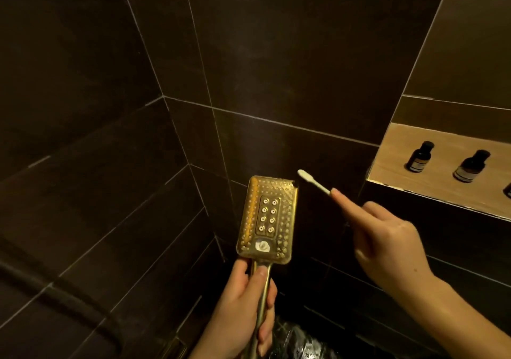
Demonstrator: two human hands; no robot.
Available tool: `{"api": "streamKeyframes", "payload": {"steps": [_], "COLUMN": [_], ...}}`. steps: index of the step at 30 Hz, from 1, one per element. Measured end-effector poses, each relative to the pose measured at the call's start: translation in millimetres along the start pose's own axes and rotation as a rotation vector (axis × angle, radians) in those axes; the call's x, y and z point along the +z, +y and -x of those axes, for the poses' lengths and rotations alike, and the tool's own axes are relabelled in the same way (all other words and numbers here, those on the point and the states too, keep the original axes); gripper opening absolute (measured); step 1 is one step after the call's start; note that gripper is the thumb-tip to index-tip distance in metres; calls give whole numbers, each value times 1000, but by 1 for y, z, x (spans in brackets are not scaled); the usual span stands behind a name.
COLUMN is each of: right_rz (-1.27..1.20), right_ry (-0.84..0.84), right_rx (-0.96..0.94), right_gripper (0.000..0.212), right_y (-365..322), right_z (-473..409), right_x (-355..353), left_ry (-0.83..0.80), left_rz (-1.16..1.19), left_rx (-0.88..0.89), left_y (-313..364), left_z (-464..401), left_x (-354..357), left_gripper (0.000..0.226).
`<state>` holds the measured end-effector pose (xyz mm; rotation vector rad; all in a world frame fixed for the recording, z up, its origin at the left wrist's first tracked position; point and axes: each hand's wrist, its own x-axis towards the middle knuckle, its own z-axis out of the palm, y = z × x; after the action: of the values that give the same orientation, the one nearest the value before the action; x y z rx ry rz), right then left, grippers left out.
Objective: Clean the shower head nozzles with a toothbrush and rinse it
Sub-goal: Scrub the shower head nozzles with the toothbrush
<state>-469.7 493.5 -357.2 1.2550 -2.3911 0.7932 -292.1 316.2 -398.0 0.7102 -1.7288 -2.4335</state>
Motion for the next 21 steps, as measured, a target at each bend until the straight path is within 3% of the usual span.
{"api": "streamKeyframes", "payload": {"steps": [10, 13, 15, 21], "right_rz": [-46, -43, 11, 82], "right_ry": [-19, -116, -209, -124], "right_rx": [27, -77, -187, -218], "right_gripper": [77, 69, 77, 59], "right_y": [-13, -24, -30, -12], "right_z": [1, 6, 14, -11], "right_x": [19, 21, 25, 11], "left_ry": [53, 57, 61, 68], "left_rz": [-20, -15, -24, -125], "left_rx": [10, 10, 3, 3], "left_y": [0, 2, 2, 1], "left_z": [-2, -2, -1, -1], "left_x": [5, 5, 2, 1], "left_gripper": [11, 11, 12, 10]}}
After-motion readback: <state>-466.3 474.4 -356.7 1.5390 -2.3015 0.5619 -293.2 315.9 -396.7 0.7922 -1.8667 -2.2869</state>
